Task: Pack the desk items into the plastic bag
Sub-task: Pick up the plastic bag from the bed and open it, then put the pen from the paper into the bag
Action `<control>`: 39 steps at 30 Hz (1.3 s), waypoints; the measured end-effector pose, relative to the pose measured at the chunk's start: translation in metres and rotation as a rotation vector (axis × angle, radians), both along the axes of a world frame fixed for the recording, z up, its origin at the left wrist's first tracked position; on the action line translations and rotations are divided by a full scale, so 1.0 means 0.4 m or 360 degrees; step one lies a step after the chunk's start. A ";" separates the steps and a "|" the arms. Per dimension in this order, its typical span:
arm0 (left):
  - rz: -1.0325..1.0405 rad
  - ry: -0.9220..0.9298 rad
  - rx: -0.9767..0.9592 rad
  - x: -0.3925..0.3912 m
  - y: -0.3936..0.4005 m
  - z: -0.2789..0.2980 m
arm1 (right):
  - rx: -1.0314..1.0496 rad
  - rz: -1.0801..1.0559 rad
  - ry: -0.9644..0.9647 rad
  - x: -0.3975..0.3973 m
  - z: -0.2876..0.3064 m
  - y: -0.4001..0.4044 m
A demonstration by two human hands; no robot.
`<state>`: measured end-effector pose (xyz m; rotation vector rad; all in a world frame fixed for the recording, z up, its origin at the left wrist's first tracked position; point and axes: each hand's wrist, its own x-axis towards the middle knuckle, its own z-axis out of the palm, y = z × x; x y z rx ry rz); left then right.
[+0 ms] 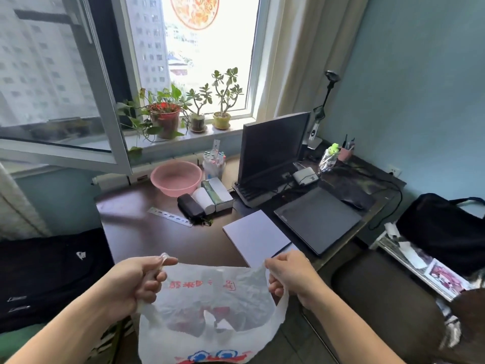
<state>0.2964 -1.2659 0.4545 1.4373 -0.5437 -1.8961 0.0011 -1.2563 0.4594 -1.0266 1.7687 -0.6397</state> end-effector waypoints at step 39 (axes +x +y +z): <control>0.0598 -0.0253 0.0041 -0.167 -0.027 -0.010 | 0.0247 0.0469 0.0847 -0.266 -0.540 -0.497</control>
